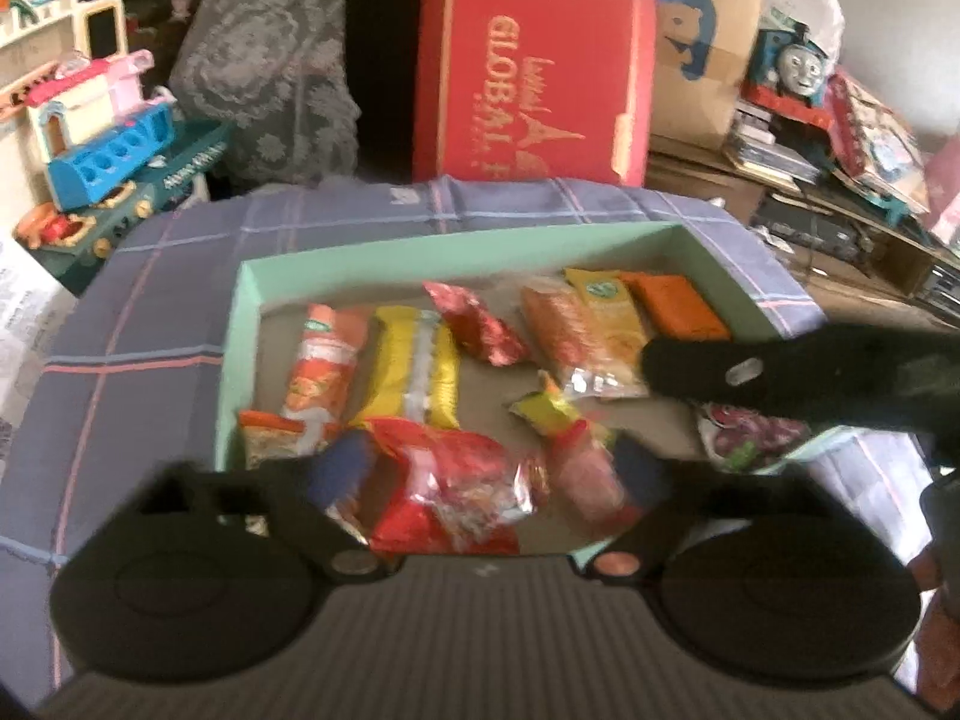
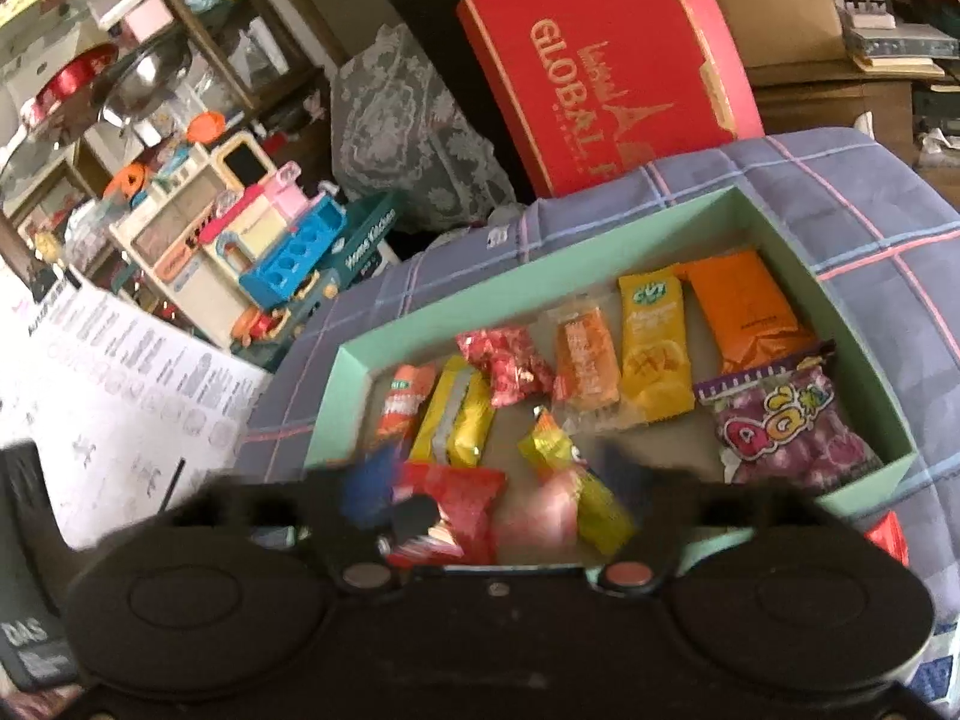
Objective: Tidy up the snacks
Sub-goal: 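Withdraw both open grippers from the teal box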
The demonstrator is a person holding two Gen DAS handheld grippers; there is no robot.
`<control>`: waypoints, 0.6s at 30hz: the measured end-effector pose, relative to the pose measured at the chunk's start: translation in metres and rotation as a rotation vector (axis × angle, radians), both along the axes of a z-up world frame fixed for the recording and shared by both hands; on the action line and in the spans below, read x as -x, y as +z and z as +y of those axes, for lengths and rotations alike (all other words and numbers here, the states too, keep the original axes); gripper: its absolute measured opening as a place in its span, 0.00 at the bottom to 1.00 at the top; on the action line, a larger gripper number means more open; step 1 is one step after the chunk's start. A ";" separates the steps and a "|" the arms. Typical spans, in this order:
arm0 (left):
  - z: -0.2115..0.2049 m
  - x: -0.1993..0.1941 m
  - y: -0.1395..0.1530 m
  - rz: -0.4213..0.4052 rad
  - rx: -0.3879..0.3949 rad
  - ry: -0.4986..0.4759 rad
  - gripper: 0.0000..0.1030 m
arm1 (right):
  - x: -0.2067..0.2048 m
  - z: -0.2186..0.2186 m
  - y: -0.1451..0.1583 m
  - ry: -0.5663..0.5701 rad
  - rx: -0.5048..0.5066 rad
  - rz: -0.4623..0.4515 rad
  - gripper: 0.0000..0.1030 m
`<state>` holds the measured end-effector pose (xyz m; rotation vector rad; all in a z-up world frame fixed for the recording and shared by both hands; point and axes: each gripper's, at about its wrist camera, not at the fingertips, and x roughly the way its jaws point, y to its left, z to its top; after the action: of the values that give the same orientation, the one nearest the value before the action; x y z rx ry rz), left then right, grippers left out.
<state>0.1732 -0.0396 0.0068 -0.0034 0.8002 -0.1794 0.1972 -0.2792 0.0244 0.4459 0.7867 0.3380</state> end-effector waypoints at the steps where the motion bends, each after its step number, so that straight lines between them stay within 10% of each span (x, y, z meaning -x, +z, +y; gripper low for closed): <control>1: 0.001 0.002 0.000 -0.013 -0.004 0.008 1.00 | 0.002 -0.001 0.001 -0.004 -0.004 -0.013 1.00; 18: 0.008 0.037 0.004 0.015 -0.005 0.001 1.00 | 0.037 -0.008 0.005 0.005 0.067 0.011 1.00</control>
<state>0.1366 -0.0320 0.0107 -0.0005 0.8152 -0.1763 0.1606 -0.2873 0.0298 0.3835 0.8074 0.3137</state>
